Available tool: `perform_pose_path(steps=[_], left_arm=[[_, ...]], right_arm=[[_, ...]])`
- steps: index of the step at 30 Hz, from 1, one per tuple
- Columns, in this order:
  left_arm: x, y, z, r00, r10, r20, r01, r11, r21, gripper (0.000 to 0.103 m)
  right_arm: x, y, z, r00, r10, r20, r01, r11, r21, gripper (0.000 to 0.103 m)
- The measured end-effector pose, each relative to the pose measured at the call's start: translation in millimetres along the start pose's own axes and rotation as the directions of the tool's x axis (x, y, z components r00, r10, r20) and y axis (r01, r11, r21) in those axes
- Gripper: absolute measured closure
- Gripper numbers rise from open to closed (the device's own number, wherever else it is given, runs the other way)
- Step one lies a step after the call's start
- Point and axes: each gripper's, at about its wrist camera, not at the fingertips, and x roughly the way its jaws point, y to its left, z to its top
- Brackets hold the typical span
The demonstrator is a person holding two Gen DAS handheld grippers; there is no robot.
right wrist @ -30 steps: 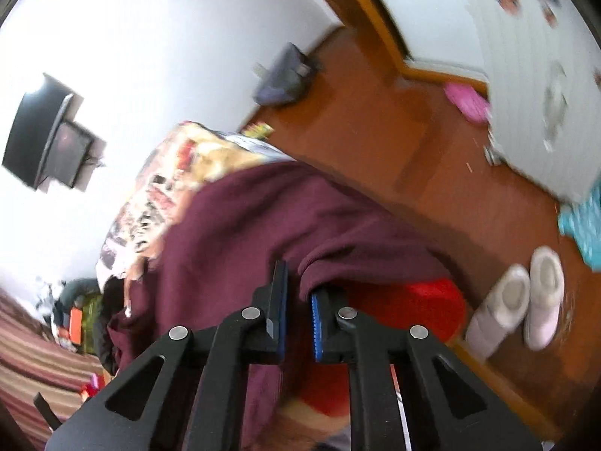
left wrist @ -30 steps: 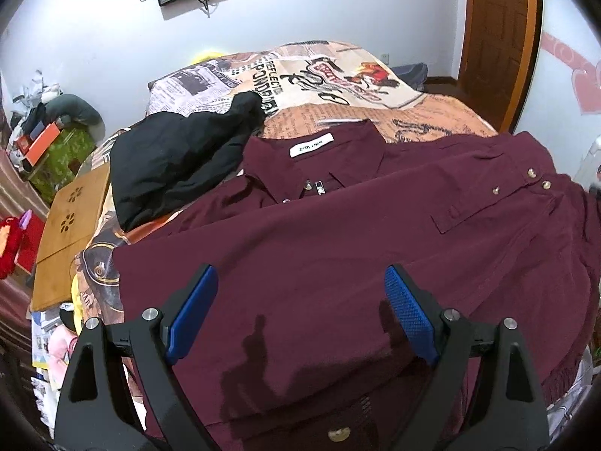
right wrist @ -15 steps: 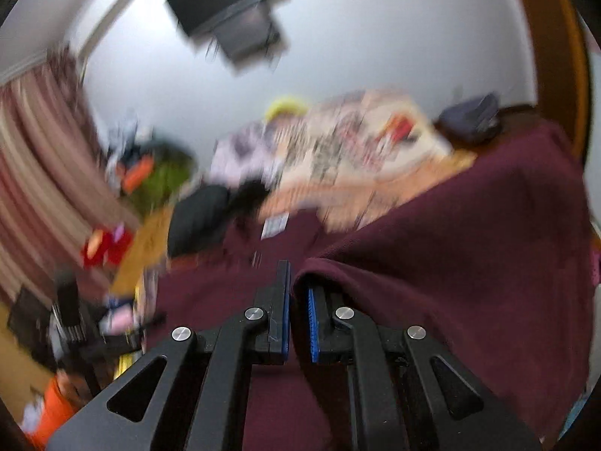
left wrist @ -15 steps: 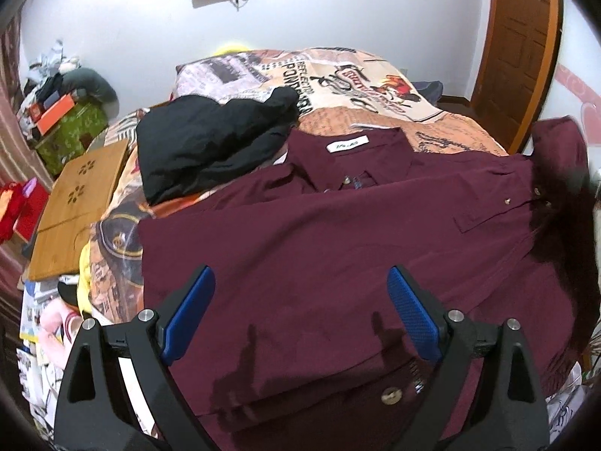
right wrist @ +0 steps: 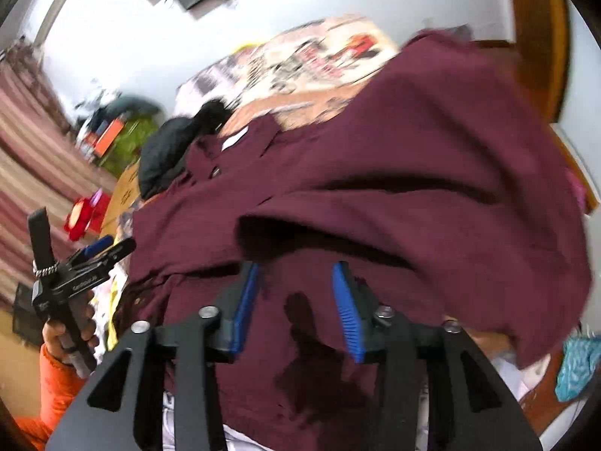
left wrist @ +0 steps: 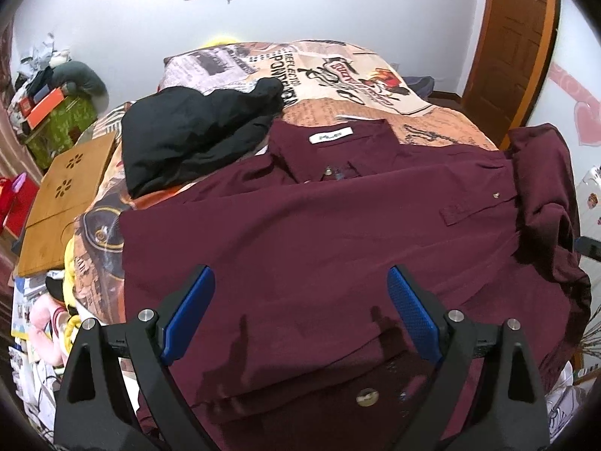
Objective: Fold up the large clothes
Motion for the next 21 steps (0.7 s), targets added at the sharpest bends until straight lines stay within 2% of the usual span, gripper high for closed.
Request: perform_pose_path(steps=[4,7,10,15,18,21], left_arm=[[3,-10,3,1.000,-0.004,-0.005,0.004,1.000,0.028,0.010],[6,-16,5,1.000,-0.005,-0.014,0.005,0.999,0.040,0.010],[10,-19,5,1.000,-0.009,-0.023,0.010,0.999,0.041,0.010],[15,-24,5,0.999,-0.004,-0.035,0.006,0.998,0.058,0.010],[17,-26,6,0.999,0.000,-0.040,0.002,0.998,0.066,0.010],[19,-27,7,0.999,0.000,-0.040,0.002,0.998,0.065,0.010]], right_arm=[[-12,-28,-7,0.999,-0.019,0.035,0.013,0.988,0.152,0.060],[-13,-60,-17,0.998,-0.028,0.048,0.012,0.951,0.308,0.059],[-8,-90,-27,0.998,-0.006,0.066,-0.026,0.879,0.477,0.059],[5,-127,-48,0.991,0.033,0.133,-0.116,0.714,0.691,0.059],[16,-129,-48,0.994,0.034,0.109,-0.101,0.694,0.713,0.059],[29,-133,-56,0.989,0.088,0.119,-0.148,0.644,0.751,0.059]])
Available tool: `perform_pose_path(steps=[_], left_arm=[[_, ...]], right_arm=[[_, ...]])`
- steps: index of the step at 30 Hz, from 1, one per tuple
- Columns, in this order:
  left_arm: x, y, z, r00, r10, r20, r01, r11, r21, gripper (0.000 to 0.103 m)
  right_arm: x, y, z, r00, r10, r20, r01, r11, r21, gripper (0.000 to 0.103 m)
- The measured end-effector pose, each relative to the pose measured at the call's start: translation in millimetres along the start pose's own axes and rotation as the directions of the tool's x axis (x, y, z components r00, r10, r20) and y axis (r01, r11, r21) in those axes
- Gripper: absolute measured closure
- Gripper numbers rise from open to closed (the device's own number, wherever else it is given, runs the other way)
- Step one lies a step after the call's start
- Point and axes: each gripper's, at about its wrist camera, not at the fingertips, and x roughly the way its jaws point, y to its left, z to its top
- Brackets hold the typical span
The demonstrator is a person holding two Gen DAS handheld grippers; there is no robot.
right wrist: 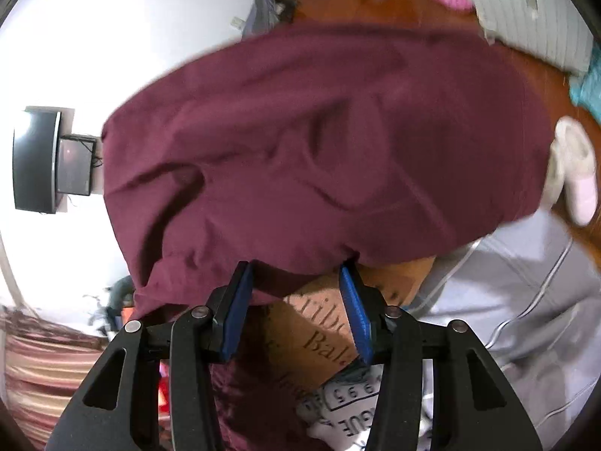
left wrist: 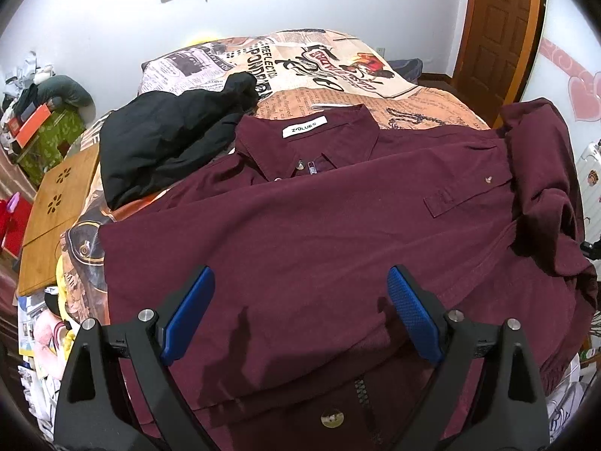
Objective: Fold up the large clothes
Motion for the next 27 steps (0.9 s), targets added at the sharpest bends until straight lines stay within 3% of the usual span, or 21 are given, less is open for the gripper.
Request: perform_pose_path(steps=[3,7,9,10,11,13,17,20,22,25,27], left_arm=[[5,-1,1,1.000,0.007,-0.008,-0.007,1.000,0.003,0.010],[9,-3,0,1.000,0.003,-0.018,-0.003,1.000,0.009,0.010],[9,-4,-1,1.000,0.007,-0.010,-0.007,1.000,0.016,0.010],[8,-4,-1,1.000,0.010,-0.006,-0.010,1.000,0.019,0.010],[7,-3,-1,1.000,0.014,0.002,-0.014,1.000,0.022,0.010],[4,-1,0,1.000,0.013,0.013,-0.014,1.000,0.022,0.010],[-8,9,2,0.998,0.000,0.056,0.000,1.000,-0.001,0.010],[-20,20,3,0.995,0.004,0.098,0.000,0.999,-0.034,0.010],[-29,27,3,0.991,0.005,0.131,0.003,0.999,-0.053,0.010],[-48,39,2,0.981,0.026,0.193,-0.012,0.997,-0.072,0.010],[-61,50,0,0.973,0.043,0.228,-0.024,0.996,-0.088,0.010]], right_arm=[[0,-1,1,0.999,0.010,0.045,-0.011,1.000,0.009,0.059],[-7,13,4,0.992,-0.013,0.126,0.022,0.997,-0.074,0.059],[-7,23,6,0.986,-0.033,0.164,0.053,0.992,-0.118,0.069],[-9,29,8,0.982,-0.042,0.186,0.071,0.986,-0.148,0.085],[-12,35,12,0.979,-0.045,0.201,0.082,0.980,-0.180,0.092],[-14,50,15,0.968,-0.051,0.247,0.111,0.965,-0.236,0.094],[-41,98,25,0.950,0.042,0.310,0.083,0.922,-0.377,0.095],[-56,148,20,0.941,0.156,0.301,0.022,0.858,-0.514,0.095],[-59,188,8,0.938,0.223,0.267,-0.014,0.792,-0.610,0.095],[-51,256,-23,0.940,0.303,0.157,-0.090,0.664,-0.742,0.095],[-37,282,-43,0.944,0.319,0.083,-0.132,0.599,-0.790,0.095]])
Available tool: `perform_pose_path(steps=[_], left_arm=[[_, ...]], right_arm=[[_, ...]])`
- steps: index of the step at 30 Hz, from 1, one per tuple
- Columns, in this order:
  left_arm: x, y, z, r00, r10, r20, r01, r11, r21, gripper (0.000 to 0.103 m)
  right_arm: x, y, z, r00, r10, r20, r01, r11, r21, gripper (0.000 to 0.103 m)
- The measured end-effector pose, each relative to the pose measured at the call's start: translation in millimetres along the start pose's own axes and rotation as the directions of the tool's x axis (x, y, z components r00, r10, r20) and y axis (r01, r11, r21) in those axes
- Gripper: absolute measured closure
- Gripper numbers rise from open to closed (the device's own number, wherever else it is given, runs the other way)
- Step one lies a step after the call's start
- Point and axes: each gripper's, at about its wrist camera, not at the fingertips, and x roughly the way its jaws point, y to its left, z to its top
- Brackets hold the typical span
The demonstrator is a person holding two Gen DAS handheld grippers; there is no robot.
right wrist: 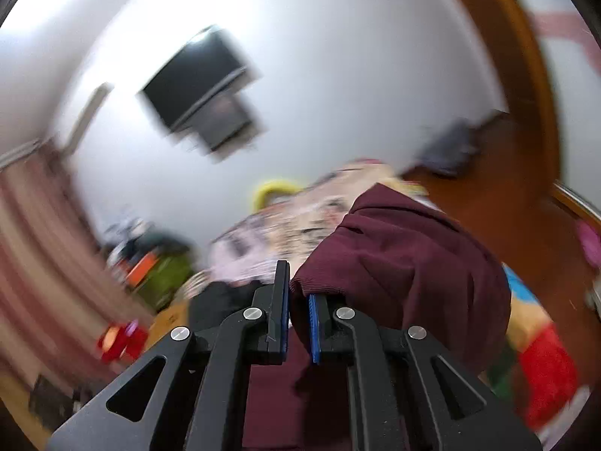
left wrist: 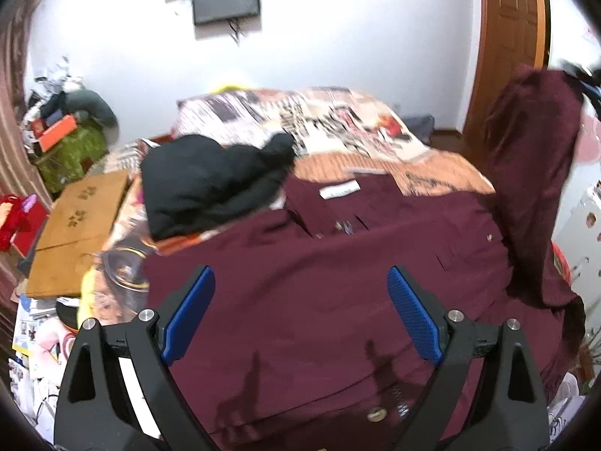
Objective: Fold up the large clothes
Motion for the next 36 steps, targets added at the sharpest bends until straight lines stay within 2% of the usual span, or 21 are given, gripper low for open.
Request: perform_pose_path(steps=[3,4,6,7,8,10,12,13,15,16,17,20,22,24,25,26,28,29,31,33,36], left_arm=[[-16,20,1,0.999,0.025,0.032,-0.024,0.999,-0.038,0.010],[-20,26,0,0.999,0.033,0.038,-0.031,0.998,-0.050,0.010],[-28,41,-3,0.997,0.055,0.048,-0.051,0.996,-0.078,0.010],[-32,49,-6,0.996,0.071,0.052,-0.066,0.993,-0.095,0.010],[-35,58,-9,0.995,0.088,0.052,-0.082,0.990,-0.113,0.010],[-39,74,-16,0.992,0.117,0.038,-0.111,0.983,-0.149,0.010],[-39,88,-22,0.992,0.129,0.019,-0.123,0.977,-0.177,0.010],[-39,95,-26,0.991,0.137,0.005,-0.133,0.973,-0.187,0.010],[-37,102,-31,0.987,0.161,-0.018,-0.162,0.968,-0.194,0.010],[-36,105,-34,0.984,0.174,-0.028,-0.176,0.966,-0.191,0.010],[-36,105,-36,0.983,0.181,-0.033,-0.184,0.965,-0.189,0.010],[-33,104,-39,0.983,0.178,-0.043,-0.183,0.967,-0.179,0.010],[-30,99,-37,0.983,0.179,-0.048,-0.184,0.968,-0.170,0.010],[-26,92,-31,0.985,0.166,-0.045,-0.171,0.972,-0.160,0.010],[-26,89,-29,0.987,0.158,-0.039,-0.162,0.975,-0.155,0.010],[-27,84,-26,0.988,0.150,-0.032,-0.153,0.978,-0.145,0.010],[-26,70,-19,0.990,0.138,-0.018,-0.139,0.985,-0.106,0.010],[-24,63,-16,0.991,0.135,-0.013,-0.136,0.987,-0.080,0.010],[-18,42,-11,0.992,0.124,-0.007,-0.124,0.992,0.002,0.009],[-5,21,-9,0.991,0.129,-0.024,-0.126,0.987,0.095,0.007],[16,-15,-9,0.990,0.133,-0.057,-0.114,0.960,0.256,0.007]], right_arm=[[53,55,-13,0.989,0.080,-0.123,-0.093,0.990,-0.104,0.095],[65,61,-19,0.983,0.095,-0.159,-0.114,0.986,-0.119,0.095],[99,85,-46,0.951,0.133,-0.279,-0.179,0.973,-0.143,0.095],[120,101,-66,0.922,0.149,-0.358,-0.219,0.962,-0.163,0.095],[130,110,-79,0.902,0.153,-0.403,-0.242,0.954,-0.180,0.095],[152,132,-119,0.845,0.134,-0.518,-0.293,0.926,-0.238,0.092],[166,144,-151,0.781,0.034,-0.624,-0.286,0.907,-0.309,0.091],[167,136,-155,0.758,-0.004,-0.652,-0.277,0.903,-0.327,0.088],[178,133,-180,0.695,-0.090,-0.713,-0.267,0.889,-0.372,0.084],[176,126,-182,0.683,-0.100,-0.723,-0.271,0.885,-0.378,0.084],[172,121,-182,0.681,-0.102,-0.725,-0.275,0.882,-0.382,0.084],[157,114,-169,0.694,-0.084,-0.715,-0.273,0.888,-0.370,0.082],[146,110,-153,0.713,-0.055,-0.699,-0.263,0.903,-0.339,0.076],[127,106,-132,0.768,-0.047,-0.639,-0.228,0.912,-0.341,0.066],[121,107,-126,0.786,-0.045,-0.617,-0.218,0.913,-0.346,0.060],[111,102,-114,0.812,-0.040,-0.582,-0.204,0.915,-0.348,0.057],[93,88,-96,0.852,-0.049,-0.521,-0.160,0.923,-0.349,0.054],[87,81,-89,0.865,-0.064,-0.497,-0.134,0.926,-0.353,0.053],[76,63,-79,0.884,-0.120,-0.451,-0.064,0.926,-0.373,0.053],[68,48,-72,0.892,-0.156,-0.425,-0.016,0.927,-0.374,0.053],[57,20,-64,0.892,-0.246,-0.378,0.099,0.924,-0.368,0.053]])
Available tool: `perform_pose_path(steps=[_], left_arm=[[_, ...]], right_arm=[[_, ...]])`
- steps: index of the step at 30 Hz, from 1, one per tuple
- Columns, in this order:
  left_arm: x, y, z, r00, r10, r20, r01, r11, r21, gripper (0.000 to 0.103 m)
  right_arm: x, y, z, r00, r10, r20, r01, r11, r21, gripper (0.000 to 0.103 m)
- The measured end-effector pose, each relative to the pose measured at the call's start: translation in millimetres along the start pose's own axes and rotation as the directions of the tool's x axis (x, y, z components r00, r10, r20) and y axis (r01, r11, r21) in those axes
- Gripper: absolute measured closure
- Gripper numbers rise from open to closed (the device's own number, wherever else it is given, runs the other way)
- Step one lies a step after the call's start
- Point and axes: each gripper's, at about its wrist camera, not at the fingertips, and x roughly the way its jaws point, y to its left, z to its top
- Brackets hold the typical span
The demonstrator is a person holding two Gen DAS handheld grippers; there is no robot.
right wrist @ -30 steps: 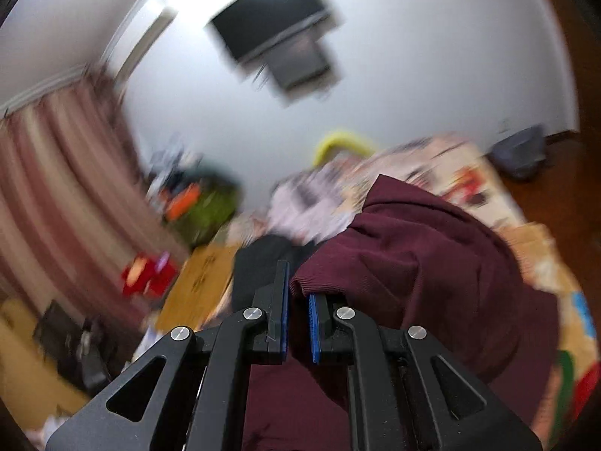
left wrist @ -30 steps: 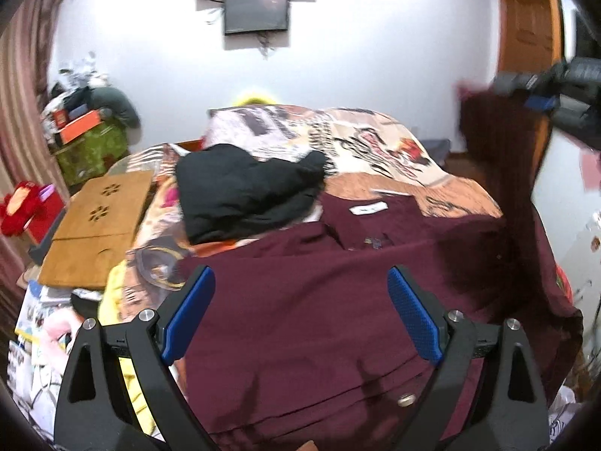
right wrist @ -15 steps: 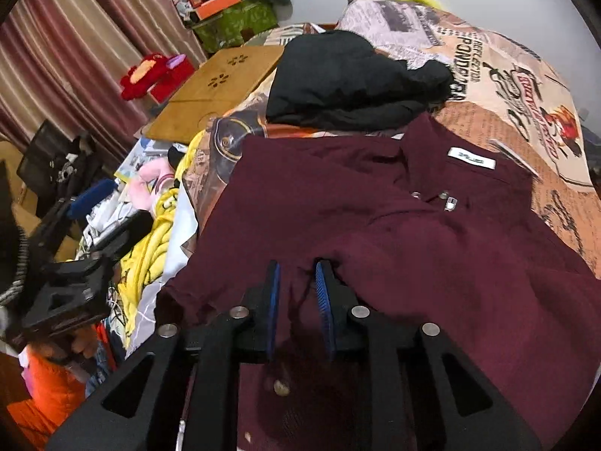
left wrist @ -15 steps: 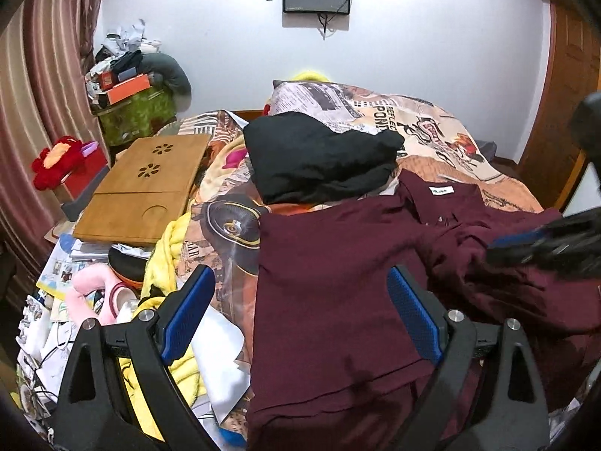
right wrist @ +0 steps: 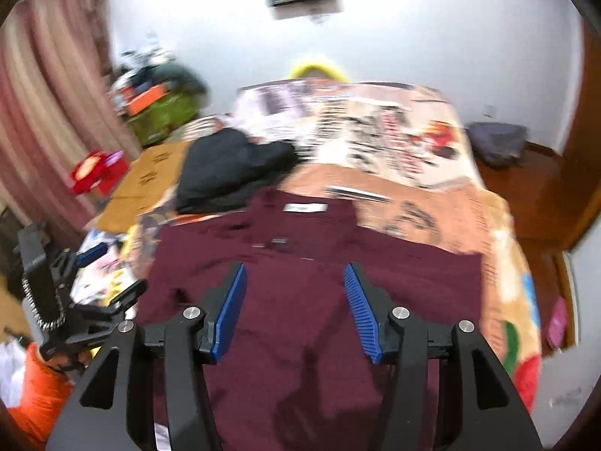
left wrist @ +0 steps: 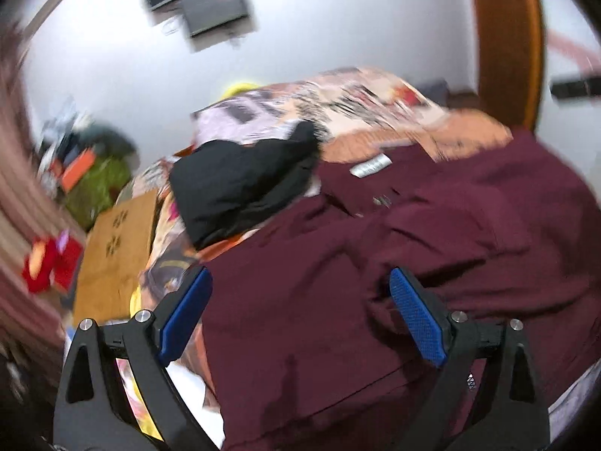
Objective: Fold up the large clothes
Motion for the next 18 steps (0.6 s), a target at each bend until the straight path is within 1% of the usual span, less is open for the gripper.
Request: perform_pose_path(steps=[1,3,6,7,10,12,14,16,18], left_arm=[[3,-9,3,1.000,-0.017,0.001,0.017,0.999,0.036,0.007],[12,-29,7,0.996,-0.084,-0.017,0.086,0.991,0.105,0.007],[28,-53,13,0.989,-0.141,-0.053,0.149,0.971,0.186,0.007],[35,-63,15,0.987,-0.146,-0.065,0.156,0.963,0.220,0.007],[56,-87,17,0.988,-0.113,-0.105,0.141,0.939,0.314,0.007],[67,-102,16,0.986,-0.115,-0.118,0.152,0.916,0.372,0.007],[72,-111,17,0.988,-0.103,-0.111,0.139,0.907,0.398,0.008],[76,-117,21,0.988,-0.105,-0.111,0.141,0.909,0.392,0.018],[75,-116,29,0.987,-0.117,-0.113,0.149,0.928,0.341,0.042]], right_arm=[[0,-11,-6,0.999,-0.042,-0.001,0.042,0.999,0.013,0.053],[-1,-27,-14,0.996,-0.085,-0.012,0.085,0.996,0.032,0.053],[9,-52,-35,0.982,-0.175,-0.067,0.180,0.981,0.075,0.052],[13,-59,-43,0.980,-0.179,-0.091,0.188,0.977,0.096,0.052],[24,-76,-63,0.976,-0.159,-0.151,0.184,0.968,0.170,0.052],[29,-84,-77,0.973,-0.159,-0.165,0.194,0.956,0.218,0.052],[29,-89,-86,0.970,-0.170,-0.175,0.210,0.946,0.246,0.052],[30,-92,-94,0.972,-0.150,-0.182,0.198,0.938,0.284,0.051],[32,-97,-100,0.973,-0.127,-0.192,0.184,0.929,0.320,0.051]])
